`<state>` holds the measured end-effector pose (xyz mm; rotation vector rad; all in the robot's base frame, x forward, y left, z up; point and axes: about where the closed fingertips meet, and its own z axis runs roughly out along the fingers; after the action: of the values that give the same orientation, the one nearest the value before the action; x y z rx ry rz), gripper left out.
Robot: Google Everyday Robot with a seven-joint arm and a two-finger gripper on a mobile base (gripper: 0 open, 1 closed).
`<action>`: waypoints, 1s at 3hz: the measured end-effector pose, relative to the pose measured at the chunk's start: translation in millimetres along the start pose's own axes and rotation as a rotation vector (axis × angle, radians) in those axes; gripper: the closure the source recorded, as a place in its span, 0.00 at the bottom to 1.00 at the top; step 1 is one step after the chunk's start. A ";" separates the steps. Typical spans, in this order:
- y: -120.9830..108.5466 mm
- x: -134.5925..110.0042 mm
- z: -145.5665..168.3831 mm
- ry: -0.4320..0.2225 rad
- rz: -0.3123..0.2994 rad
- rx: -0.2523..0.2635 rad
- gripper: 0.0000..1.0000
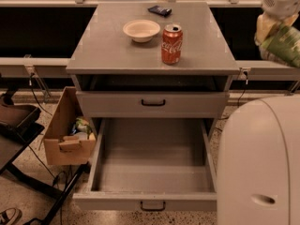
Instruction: Pick green jalapeno chip bag from middle drawer and place on counter
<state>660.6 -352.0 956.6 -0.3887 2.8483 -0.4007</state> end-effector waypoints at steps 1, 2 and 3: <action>-16.8 -20.4 -28.9 -0.107 0.031 0.050 1.00; -17.8 -24.6 -26.3 -0.119 0.031 0.055 1.00; -11.2 -47.6 -20.5 -0.184 0.100 0.035 1.00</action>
Offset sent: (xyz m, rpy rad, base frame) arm 0.0099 -0.0035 0.0359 -0.0137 -0.1072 -0.0141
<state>702.2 -343.8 988.4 -0.2599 2.6652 -0.3744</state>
